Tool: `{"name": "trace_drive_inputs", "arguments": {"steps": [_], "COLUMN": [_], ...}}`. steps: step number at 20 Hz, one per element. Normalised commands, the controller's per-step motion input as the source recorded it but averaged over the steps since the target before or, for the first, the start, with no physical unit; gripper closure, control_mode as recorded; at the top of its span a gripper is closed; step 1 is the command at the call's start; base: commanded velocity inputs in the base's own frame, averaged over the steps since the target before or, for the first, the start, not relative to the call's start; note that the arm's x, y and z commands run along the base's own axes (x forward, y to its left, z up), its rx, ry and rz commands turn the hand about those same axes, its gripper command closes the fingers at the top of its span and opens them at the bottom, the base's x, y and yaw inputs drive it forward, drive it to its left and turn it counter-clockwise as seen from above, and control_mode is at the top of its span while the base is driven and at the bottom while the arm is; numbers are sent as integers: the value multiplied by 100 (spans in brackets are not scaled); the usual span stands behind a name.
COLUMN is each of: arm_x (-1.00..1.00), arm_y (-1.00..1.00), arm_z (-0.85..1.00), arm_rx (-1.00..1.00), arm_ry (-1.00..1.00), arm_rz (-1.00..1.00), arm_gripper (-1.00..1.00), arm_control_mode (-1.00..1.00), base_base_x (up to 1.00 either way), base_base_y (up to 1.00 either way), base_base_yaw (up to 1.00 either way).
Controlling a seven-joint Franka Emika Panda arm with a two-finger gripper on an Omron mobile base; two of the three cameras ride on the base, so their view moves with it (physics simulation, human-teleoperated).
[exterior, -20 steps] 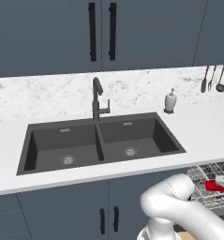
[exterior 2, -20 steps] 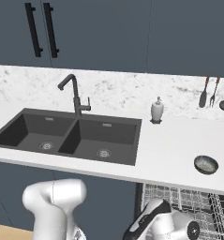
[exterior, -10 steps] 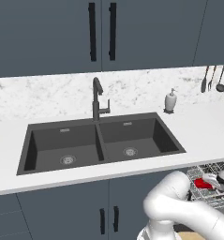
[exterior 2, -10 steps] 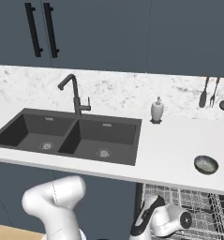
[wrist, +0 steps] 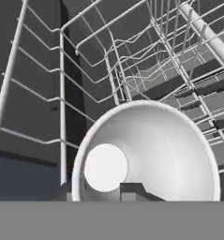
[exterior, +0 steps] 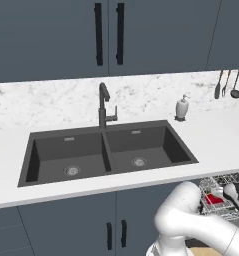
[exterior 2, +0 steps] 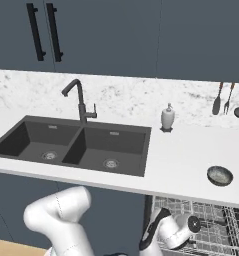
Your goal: Pick up the cup and bowl from the counter, place them in the dishwasher, and close the dishwasher door.
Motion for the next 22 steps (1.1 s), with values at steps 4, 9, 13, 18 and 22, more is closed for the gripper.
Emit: {"name": "trace_drive_inputs", "arguments": {"steps": [4,9,13,18,22], "arm_x": [-100,-82,-73,-31,-43], "arm_y": [-90,-41,-23,-2,0], "arm_z": [-75,4,62,70,100], "arm_rx": [0,4,1,0,-5], "arm_ry": [15,-5,-8,0,-1], "arm_rz": [0,0,0,-6,-12], "arm_gripper": [-100,-100,-100,-100,-100], "arm_control_mode": [-100,-100,-100,-100,-100], "base_base_x": [0,0,0,0,0], "base_base_y": [0,0,0,0,0], "base_base_yaw": [0,0,0,0,0]}}
